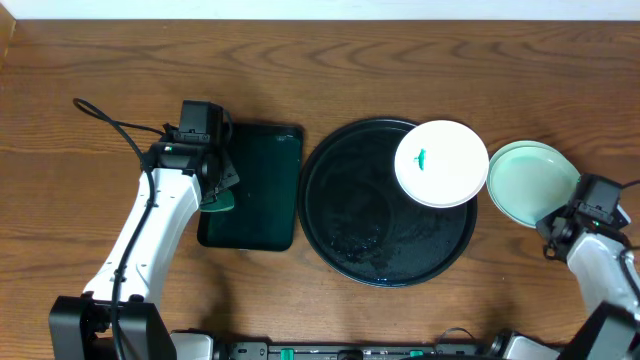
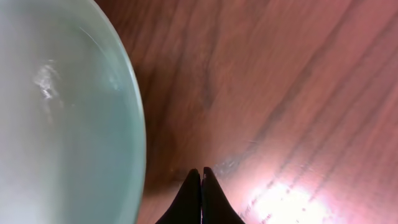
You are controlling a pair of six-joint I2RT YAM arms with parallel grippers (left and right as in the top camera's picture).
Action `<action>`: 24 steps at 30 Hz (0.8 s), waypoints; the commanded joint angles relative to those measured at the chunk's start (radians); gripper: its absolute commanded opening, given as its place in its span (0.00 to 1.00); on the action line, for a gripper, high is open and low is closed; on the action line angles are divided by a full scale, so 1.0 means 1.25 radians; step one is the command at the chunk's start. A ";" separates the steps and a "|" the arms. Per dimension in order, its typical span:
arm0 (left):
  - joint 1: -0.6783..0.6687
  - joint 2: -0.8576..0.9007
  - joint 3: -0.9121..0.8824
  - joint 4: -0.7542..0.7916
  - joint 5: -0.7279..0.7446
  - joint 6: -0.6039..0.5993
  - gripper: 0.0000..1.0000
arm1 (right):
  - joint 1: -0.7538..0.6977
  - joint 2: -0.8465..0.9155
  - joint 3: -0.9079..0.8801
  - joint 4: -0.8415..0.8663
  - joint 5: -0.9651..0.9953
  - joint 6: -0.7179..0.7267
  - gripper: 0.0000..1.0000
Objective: Clean dirty plates on tray and stack at the side
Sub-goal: 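Lower the plate onto the right pale green plate and release, then move the right gripper left to the white plate's rim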
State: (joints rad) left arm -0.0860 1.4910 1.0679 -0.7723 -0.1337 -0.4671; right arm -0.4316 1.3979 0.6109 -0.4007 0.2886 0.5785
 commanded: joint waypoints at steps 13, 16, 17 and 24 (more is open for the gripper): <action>0.003 -0.011 -0.001 0.003 -0.007 -0.001 0.08 | -0.005 0.031 -0.004 0.117 -0.115 -0.040 0.03; 0.003 -0.011 -0.001 0.003 -0.007 -0.002 0.08 | -0.005 0.031 -0.004 0.146 -0.184 -0.088 0.08; 0.003 -0.011 -0.001 0.003 -0.007 -0.001 0.08 | -0.005 0.031 -0.004 0.148 -0.196 -0.093 0.08; 0.003 -0.011 -0.001 0.003 -0.007 -0.001 0.07 | -0.005 0.022 0.001 0.114 -0.235 -0.135 0.09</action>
State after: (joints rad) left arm -0.0860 1.4910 1.0679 -0.7700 -0.1337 -0.4671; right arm -0.4316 1.4334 0.6075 -0.2424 0.0540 0.4740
